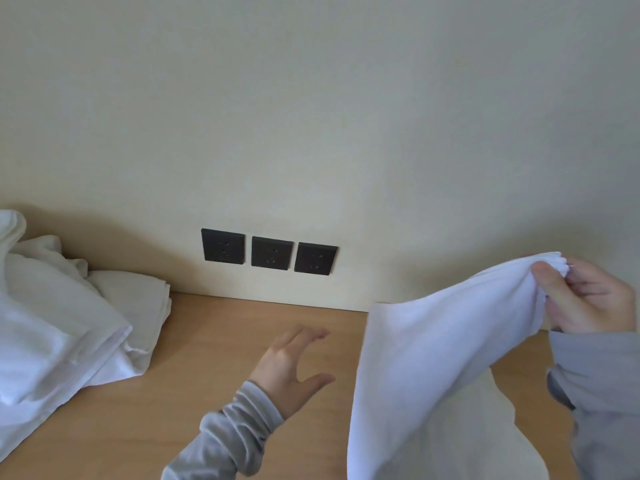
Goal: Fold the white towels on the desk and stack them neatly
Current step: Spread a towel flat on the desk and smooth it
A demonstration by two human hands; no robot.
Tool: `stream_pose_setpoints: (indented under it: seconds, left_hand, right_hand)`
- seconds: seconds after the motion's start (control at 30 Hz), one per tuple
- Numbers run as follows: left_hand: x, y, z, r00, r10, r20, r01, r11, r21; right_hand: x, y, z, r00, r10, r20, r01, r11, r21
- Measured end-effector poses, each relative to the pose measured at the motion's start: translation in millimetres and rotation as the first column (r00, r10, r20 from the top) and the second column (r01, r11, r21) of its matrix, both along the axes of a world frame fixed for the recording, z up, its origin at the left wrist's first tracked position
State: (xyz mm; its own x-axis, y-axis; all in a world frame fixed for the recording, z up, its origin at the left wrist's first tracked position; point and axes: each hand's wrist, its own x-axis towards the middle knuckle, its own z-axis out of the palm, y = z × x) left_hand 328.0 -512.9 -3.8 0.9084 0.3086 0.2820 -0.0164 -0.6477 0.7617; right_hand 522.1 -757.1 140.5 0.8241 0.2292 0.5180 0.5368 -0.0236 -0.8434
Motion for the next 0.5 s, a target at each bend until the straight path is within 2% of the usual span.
stream_pose_setpoints:
  seconds: [0.13,0.23,0.37,0.43,0.5]
  left_hand:
    - [44,-8,13,1.000,0.001,0.009,0.000,0.999,-0.054]
    - [73,-13,27,0.990,-0.132,-0.045,0.128,0.987,-0.095]
    - [91,-23,31,0.887,-0.399,-0.234,0.387,0.917,-0.100]
    - [92,-25,25,0.830,-0.467,-0.307,0.448,0.884,-0.134]
    - [89,-24,18,0.797,-0.489,-0.354,0.457,0.872,-0.176]
  right_hand:
    - [-1,-9,5,0.995,0.094,-0.020,-0.096,0.992,-0.086]
    - [-8,-12,11,0.960,0.271,-0.072,-0.278,0.953,-0.118]
    - [-15,-19,20,0.852,0.504,-0.139,-0.523,0.824,-0.220]
    - [-18,-22,29,0.800,0.573,-0.179,-0.598,0.733,-0.323]
    - [-19,-26,37,0.763,0.609,-0.216,-0.643,0.679,-0.355]
